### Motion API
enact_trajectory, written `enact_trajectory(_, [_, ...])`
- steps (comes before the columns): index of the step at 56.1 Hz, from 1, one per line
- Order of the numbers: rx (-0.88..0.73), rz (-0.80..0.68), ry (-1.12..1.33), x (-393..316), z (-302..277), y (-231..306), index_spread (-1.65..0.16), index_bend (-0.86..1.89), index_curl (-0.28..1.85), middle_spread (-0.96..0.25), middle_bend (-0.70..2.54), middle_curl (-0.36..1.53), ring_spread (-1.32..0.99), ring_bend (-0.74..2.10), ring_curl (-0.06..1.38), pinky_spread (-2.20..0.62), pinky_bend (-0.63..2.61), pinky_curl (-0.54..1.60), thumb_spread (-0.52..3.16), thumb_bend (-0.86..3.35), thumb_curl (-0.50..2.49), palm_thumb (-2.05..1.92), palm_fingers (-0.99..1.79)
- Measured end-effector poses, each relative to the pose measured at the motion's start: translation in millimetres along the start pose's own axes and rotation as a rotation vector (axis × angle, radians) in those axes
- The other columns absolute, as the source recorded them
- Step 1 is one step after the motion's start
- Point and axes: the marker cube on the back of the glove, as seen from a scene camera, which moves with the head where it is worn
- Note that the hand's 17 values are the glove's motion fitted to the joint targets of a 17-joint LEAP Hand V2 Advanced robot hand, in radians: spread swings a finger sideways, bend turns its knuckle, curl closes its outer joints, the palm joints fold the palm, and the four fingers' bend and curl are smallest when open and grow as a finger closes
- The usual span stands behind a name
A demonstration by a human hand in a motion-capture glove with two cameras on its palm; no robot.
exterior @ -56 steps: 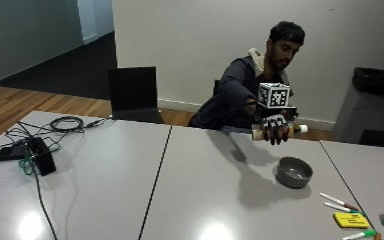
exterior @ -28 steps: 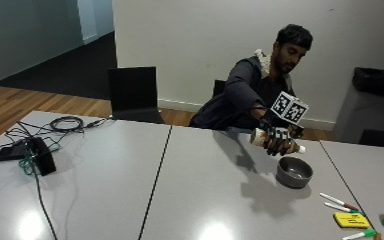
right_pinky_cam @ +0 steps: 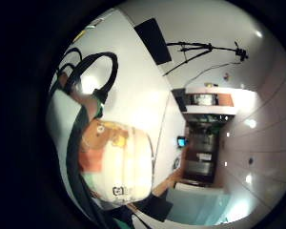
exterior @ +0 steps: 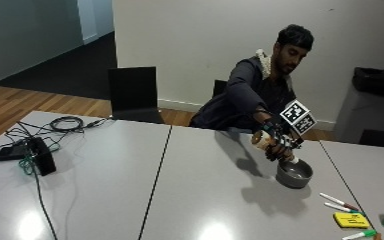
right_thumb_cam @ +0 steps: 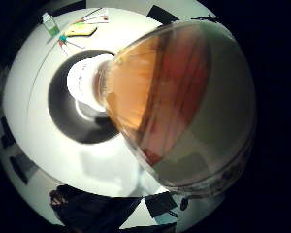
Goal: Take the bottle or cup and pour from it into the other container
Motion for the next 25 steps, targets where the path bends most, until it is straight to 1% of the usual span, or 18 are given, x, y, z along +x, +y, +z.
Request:
enact_trajectory(12, [0.002,-0.008,0.070,-12.6,-1.1,-1.0,-0.30,0.14,0.32,-0.29,0.38,0.43,-0.19,0.58,0.38,-0.13,0.40,0.37,0.57,-0.04,0.56,0.99,1.23])
enact_trajectory(25, [0.003,-0.017,0.028,-15.2,-0.3,0.5,-0.30,0.13,0.32,-0.29,0.38,0.43,-0.20,0.57,0.38,-0.13,0.40,0.37,0.57,-0.04,0.56,0.99,1.23])
